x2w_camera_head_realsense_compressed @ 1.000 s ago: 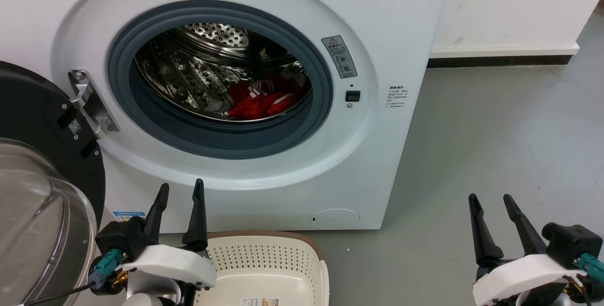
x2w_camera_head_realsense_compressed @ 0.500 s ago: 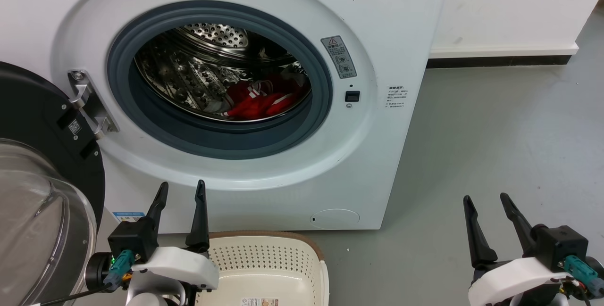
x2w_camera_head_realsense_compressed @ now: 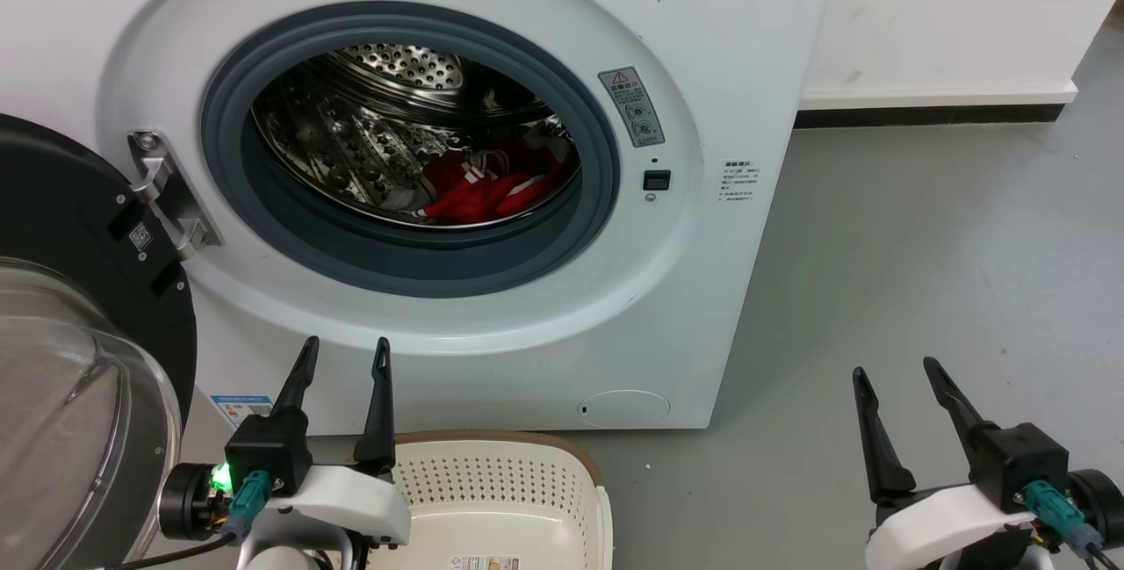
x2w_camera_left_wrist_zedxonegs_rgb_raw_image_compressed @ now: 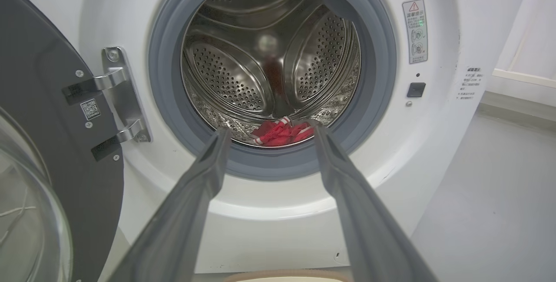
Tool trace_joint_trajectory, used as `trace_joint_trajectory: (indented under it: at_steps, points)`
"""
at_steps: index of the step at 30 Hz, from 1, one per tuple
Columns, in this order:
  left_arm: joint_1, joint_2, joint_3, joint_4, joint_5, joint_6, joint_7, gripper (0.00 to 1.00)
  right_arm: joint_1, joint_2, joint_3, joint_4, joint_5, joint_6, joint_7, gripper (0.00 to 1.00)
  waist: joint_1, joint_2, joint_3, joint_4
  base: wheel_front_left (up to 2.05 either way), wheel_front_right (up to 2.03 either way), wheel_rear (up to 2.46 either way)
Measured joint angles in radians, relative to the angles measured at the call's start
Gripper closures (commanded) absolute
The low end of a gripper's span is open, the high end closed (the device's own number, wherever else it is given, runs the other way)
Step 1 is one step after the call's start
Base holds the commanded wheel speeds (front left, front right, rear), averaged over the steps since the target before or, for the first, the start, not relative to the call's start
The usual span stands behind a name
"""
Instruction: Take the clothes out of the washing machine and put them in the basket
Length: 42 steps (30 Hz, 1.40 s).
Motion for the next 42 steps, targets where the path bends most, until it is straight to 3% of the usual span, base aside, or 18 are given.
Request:
trace_joint_trajectory:
  at_steps: [11,42]
  points:
    - [0.0,0.0,-0.002,0.009,0.064,0.011,-0.017,0.0,0.004,0.0,0.012,-0.002,-0.075,0.0,-0.015,0.0,0.0,0.0,-0.001,-0.002,0.0,0.0,0.0]
    - [-0.044,-0.002,0.02,0.087,0.034,0.006,-0.02,0.0,-0.007,0.0,0.031,0.006,-0.055,0.0,-0.018,0.0,0.0,0.0,0.016,-0.032,0.0,0.0,0.0]
